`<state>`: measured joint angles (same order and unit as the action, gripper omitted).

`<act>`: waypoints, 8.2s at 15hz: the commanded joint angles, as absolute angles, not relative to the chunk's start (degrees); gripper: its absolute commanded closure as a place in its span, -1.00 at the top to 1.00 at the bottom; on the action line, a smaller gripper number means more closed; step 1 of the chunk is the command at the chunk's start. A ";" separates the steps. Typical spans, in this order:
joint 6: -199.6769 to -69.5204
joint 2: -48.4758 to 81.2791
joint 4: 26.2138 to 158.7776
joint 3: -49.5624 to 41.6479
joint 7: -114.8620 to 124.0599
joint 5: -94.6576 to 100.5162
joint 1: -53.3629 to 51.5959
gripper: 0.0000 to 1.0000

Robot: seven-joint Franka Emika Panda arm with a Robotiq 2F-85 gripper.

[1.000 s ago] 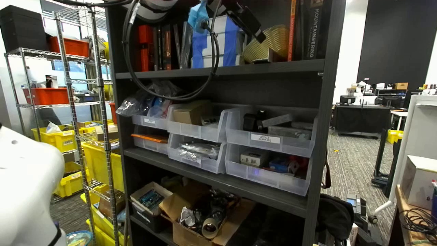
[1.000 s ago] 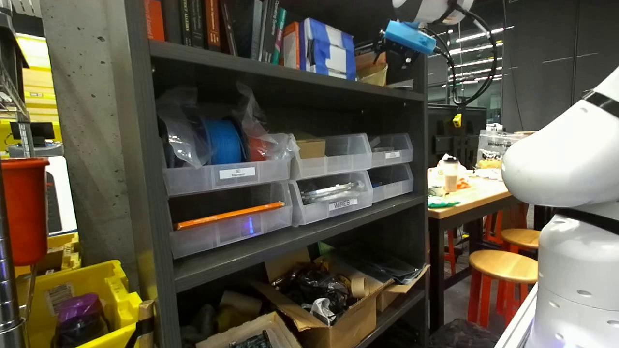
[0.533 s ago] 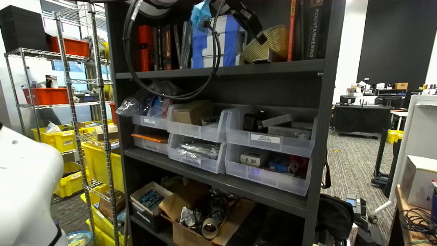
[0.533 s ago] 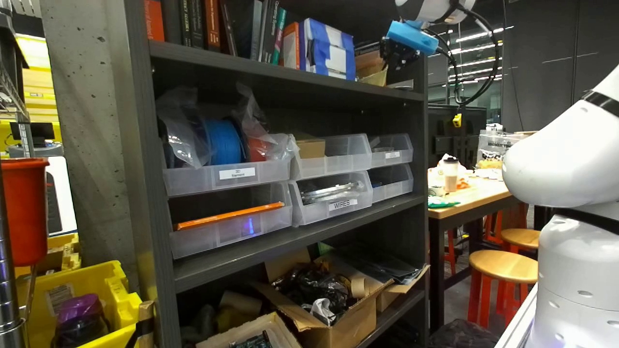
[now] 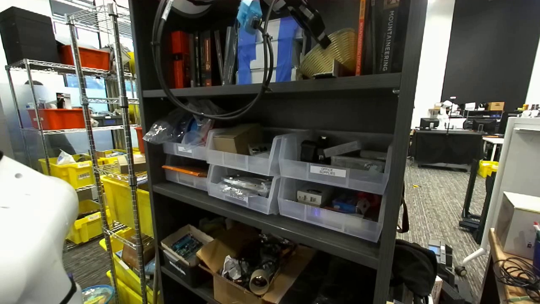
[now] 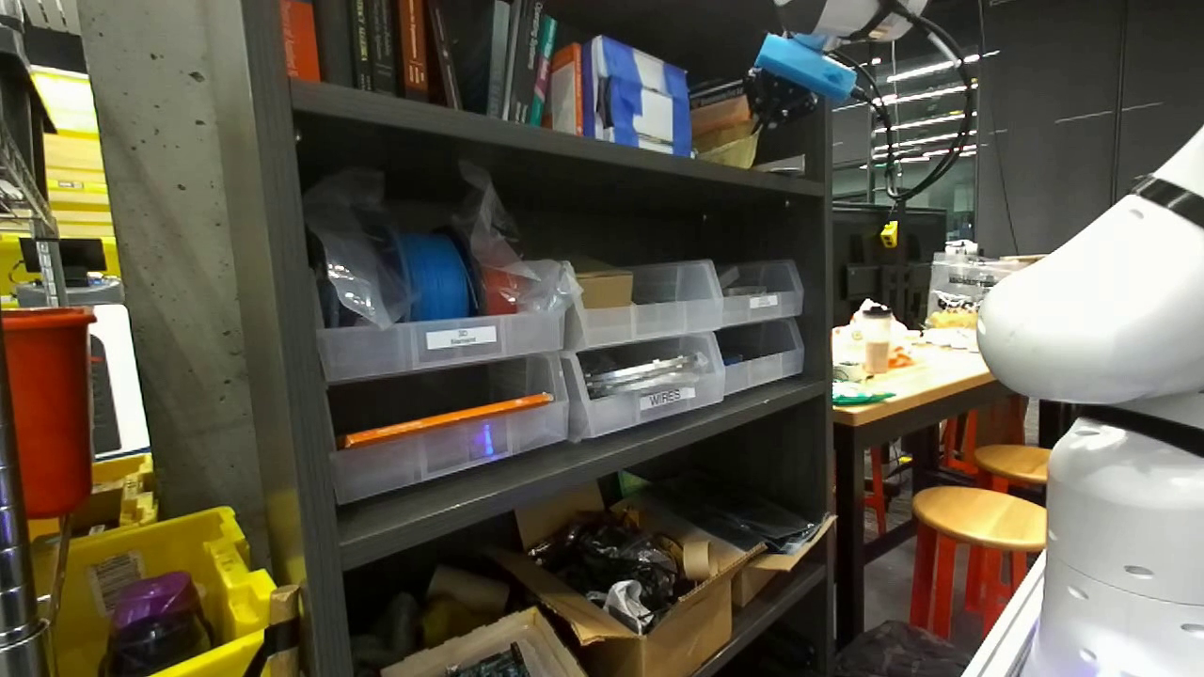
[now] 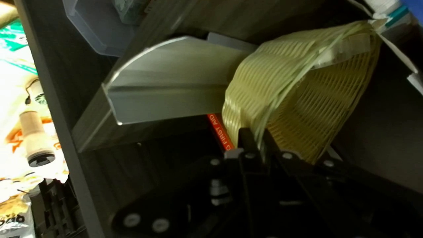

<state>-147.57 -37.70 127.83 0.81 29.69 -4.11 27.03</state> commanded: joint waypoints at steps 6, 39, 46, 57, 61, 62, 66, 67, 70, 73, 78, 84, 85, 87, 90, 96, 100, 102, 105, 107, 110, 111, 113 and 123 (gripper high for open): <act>-147.65 -42.11 125.99 -0.85 28.63 -3.58 24.82 -0.96; -135.91 -64.59 130.50 -1.09 23.61 1.63 26.05 -0.96; -132.29 -65.56 132.69 -1.05 21.50 0.29 22.58 -0.96; -126.63 -67.88 136.71 -0.45 17.77 0.92 16.90 -0.96; -125.54 -72.21 138.83 0.09 17.91 2.29 18.39 -0.96; -124.69 -73.33 139.45 0.13 17.99 2.32 18.49 -0.96; -122.07 -77.37 142.50 -0.67 17.97 1.92 18.34 -0.96; -121.57 -78.23 143.34 -1.07 17.91 1.82 18.29 -0.96; -120.28 -80.71 146.11 -3.05 17.64 1.59 18.44 -0.96; -119.17 -82.37 149.45 -5.61 16.82 1.63 18.70 -0.96; -118.24 -84.93 153.88 -8.81 14.49 1.89 19.36 -0.96; -118.98 -83.94 153.70 -9.21 14.19 0.95 19.31 -0.86; -118.98 -83.94 153.71 -9.21 14.17 0.95 19.31 -0.86; -118.98 -83.95 153.71 -9.21 14.15 0.95 19.31 -0.86; -118.98 -83.95 153.71 -9.21 14.14 0.96 19.31 -0.86; -116.99 -83.95 154.24 -6.41 17.26 -0.38 19.91 -0.96; -112.31 -83.93 154.97 -4.70 19.43 -0.62 20.11 -0.96; -110.28 -83.91 154.98 -4.12 20.38 -0.53 20.24 -0.96; -107.59 -83.91 155.10 -4.46 20.92 -0.19 20.53 -0.96; -106.48 -83.89 155.74 -5.17 21.42 -0.93 20.54 -0.96; -106.05 -83.84 157.25 -5.55 22.07 -2.84 20.17 -0.96; -106.26 -83.82 157.68 -5.63 22.07 -3.77 19.94 -0.96; -106.86 -83.75 158.19 -5.82 22.03 -6.54 19.04 -0.96; -113.27 -81.70 158.90 -6.53 23.77 -16.92 20.34 -0.96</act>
<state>-108.78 -83.61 158.54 -5.77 21.54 -14.76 18.75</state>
